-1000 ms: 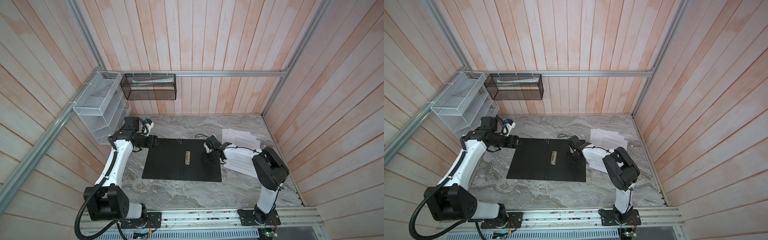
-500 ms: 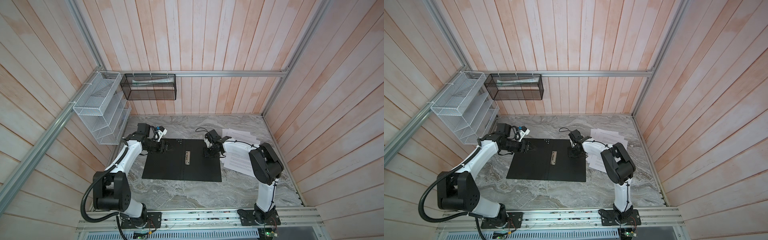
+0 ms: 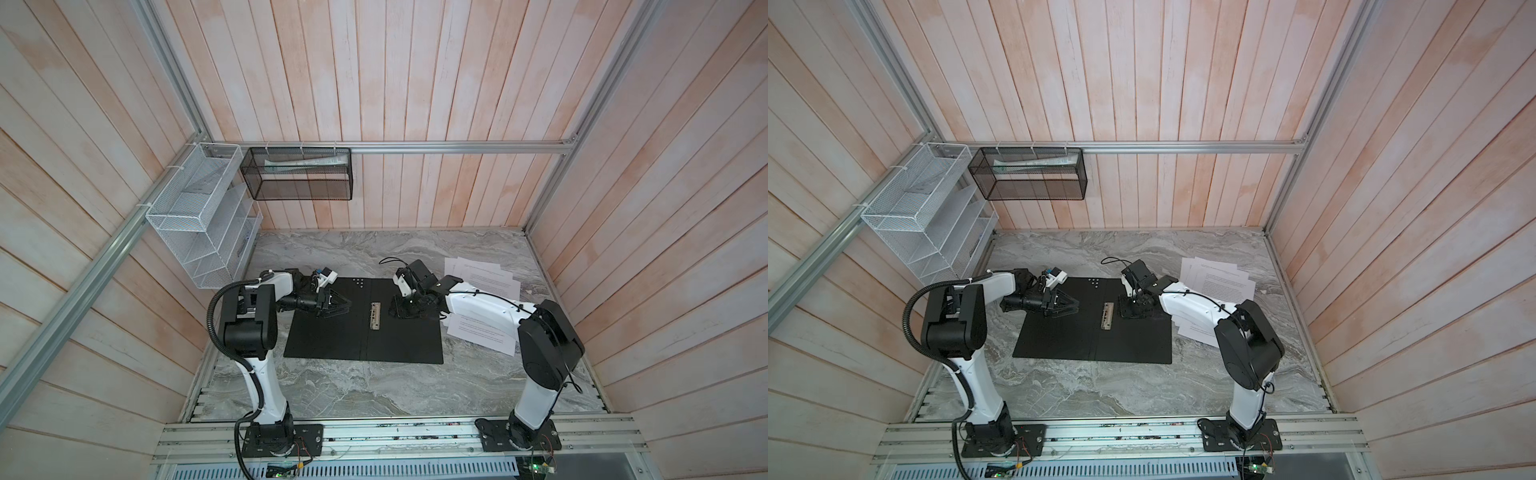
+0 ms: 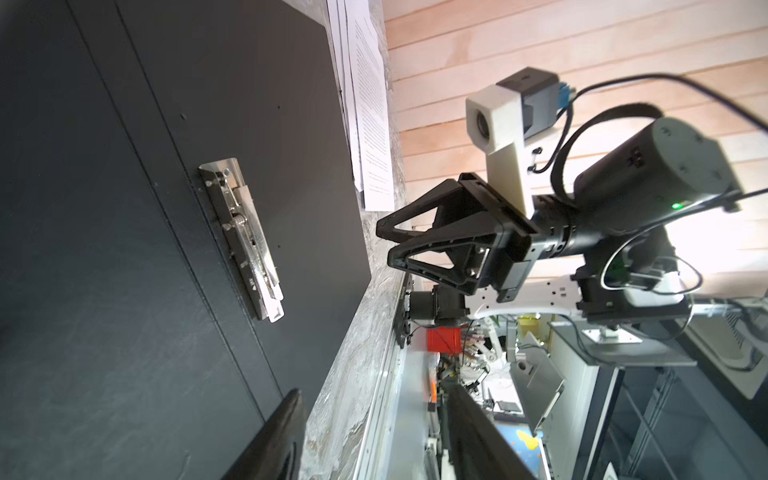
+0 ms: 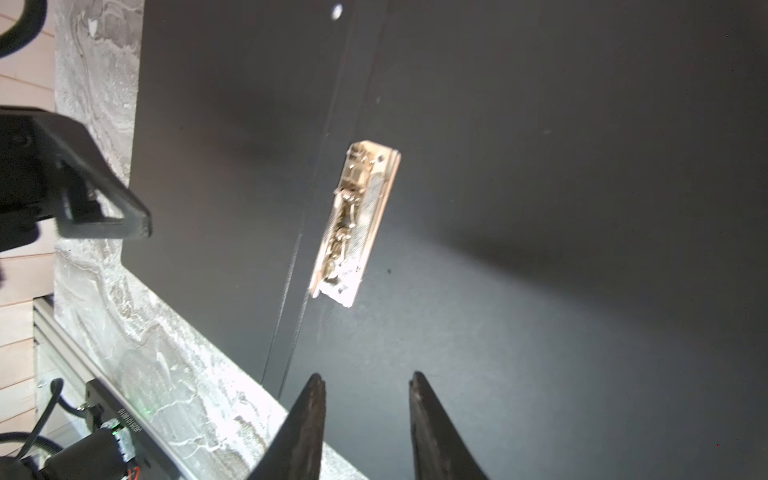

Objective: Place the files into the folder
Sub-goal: 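Move the right gripper to the metal clip while the left gripper holds the folder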

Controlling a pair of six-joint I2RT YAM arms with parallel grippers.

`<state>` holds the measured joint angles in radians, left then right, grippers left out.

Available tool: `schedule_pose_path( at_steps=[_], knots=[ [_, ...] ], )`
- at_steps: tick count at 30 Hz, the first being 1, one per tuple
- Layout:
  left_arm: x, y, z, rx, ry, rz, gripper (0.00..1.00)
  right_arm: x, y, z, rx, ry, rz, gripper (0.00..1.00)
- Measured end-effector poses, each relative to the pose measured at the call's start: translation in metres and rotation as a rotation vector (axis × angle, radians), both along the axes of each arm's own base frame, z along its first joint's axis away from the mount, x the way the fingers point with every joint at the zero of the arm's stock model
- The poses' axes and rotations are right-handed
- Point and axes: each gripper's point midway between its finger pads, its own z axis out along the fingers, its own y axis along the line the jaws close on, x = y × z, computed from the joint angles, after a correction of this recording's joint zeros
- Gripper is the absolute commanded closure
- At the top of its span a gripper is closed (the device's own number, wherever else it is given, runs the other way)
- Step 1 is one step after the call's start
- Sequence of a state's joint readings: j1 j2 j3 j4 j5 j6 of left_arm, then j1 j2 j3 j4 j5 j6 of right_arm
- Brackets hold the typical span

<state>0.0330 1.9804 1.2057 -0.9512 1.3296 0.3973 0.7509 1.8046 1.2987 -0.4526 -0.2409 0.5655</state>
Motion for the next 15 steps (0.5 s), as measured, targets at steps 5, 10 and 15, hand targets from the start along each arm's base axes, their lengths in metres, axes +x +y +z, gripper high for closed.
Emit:
schedule_pose_path(
  at_steps=[5,10,15],
  knots=[
    [-0.015,0.006,-0.032,0.136,0.016,0.038,0.46,-0.012,0.01,0.0,0.011,0.033,-0.018,0.67],
    [-0.003,0.009,-0.038,0.164,-0.02,0.07,0.46,-0.018,0.018,-0.001,0.024,0.054,-0.036,0.69],
    [0.004,0.009,-0.047,0.162,-0.022,0.09,0.47,-0.016,0.03,-0.011,0.01,0.072,-0.035,0.69]
  ],
)
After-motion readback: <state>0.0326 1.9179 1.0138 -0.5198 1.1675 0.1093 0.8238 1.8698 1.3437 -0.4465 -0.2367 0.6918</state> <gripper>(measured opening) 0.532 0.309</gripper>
